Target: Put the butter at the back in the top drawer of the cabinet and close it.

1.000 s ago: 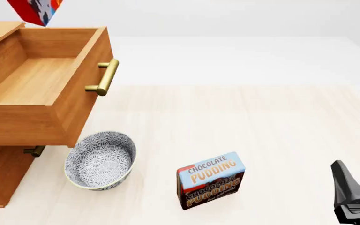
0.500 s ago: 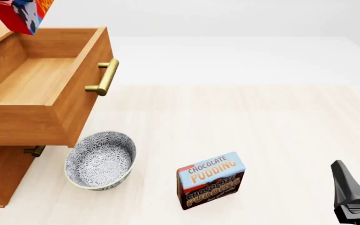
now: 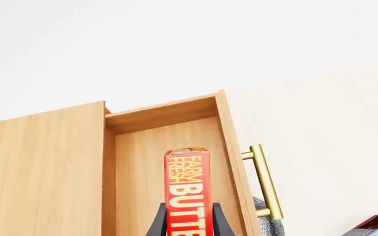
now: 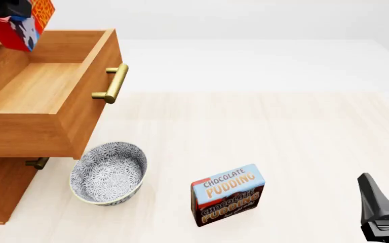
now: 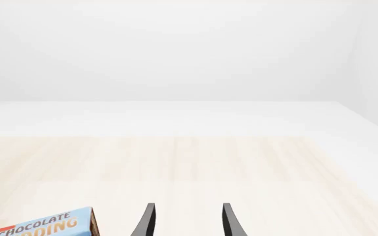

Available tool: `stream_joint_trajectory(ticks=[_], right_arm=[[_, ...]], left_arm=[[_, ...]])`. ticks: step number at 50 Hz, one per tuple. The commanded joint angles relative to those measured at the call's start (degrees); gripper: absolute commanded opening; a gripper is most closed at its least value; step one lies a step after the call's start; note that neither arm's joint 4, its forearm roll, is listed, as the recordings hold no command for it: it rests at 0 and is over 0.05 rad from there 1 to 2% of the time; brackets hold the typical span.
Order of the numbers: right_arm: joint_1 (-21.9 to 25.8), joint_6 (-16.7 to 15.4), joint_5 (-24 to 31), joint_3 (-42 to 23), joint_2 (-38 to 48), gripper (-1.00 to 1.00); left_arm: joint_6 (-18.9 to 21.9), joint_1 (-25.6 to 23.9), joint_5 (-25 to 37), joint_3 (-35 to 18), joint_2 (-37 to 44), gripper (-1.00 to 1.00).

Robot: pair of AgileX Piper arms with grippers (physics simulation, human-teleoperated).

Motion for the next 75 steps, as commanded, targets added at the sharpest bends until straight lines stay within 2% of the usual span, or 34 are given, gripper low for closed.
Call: stream_joint_trajectory(ticks=[1,24,75], right_arm=[[0.0,0.0,0.0,0.0,0.0,1.00],[0.0,0.0,0.0,0.0,0.0,1.00],[0.0,0.0,0.0,0.0,0.0,1.00]], left_arm=[[0.7,0.9,-1.3,1.8,-1.1,-1.00],[0.8,2.6,-4.9,8.9,-2.2,-1.00],[0.0,5.2,-8.6,14.5,-1.1,-1.00]])
